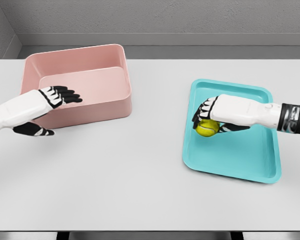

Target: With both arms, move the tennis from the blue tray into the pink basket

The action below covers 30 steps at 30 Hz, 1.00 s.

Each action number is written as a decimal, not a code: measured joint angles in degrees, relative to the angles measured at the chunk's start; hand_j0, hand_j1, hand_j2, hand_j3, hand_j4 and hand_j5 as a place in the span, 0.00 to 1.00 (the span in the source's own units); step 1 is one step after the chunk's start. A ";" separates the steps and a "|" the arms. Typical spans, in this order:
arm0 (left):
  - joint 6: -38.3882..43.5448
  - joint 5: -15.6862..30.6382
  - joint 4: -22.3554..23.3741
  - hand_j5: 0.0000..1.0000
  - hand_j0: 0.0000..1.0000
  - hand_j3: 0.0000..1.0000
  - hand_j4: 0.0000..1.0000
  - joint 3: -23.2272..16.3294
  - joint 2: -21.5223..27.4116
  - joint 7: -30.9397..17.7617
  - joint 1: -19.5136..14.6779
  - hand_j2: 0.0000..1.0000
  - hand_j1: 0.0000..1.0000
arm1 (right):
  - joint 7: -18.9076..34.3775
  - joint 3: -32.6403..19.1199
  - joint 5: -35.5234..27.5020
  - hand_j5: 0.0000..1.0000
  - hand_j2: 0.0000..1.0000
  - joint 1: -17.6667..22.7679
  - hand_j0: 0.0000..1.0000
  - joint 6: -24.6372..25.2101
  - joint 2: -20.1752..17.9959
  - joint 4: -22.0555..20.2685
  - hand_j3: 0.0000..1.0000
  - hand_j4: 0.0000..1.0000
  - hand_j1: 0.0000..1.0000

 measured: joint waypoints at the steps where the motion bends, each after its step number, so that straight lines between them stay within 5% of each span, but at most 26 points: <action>1: 0.00 0.01 -0.09 1.00 1.00 1.00 1.00 0.15 0.06 0.03 0.00 1.00 1.00 | 0.00 0.00 -0.03 0.60 0.60 -0.26 0.60 0.00 0.21 0.00 0.60 0.60 0.60; 18: 0.00 0.08 -4.51 1.00 1.00 1.00 1.00 0.83 1.66 0.13 3.95 1.00 1.00 | -0.53 0.10 -0.72 0.60 0.60 -2.02 0.60 0.00 3.08 -0.67 0.60 0.60 0.60; 22: -0.01 0.14 -4.61 1.00 1.00 1.00 1.00 2.33 2.37 0.34 7.91 1.00 1.00 | -0.72 0.15 -0.74 0.60 0.60 -2.37 0.60 0.00 3.64 -0.96 0.60 0.60 0.60; 30: 0.00 0.20 -4.53 1.00 1.00 1.00 1.00 4.05 2.73 0.46 8.00 1.00 1.00 | -0.71 0.41 -0.73 0.60 0.60 -2.46 0.60 0.00 6.06 -1.05 0.60 0.60 0.60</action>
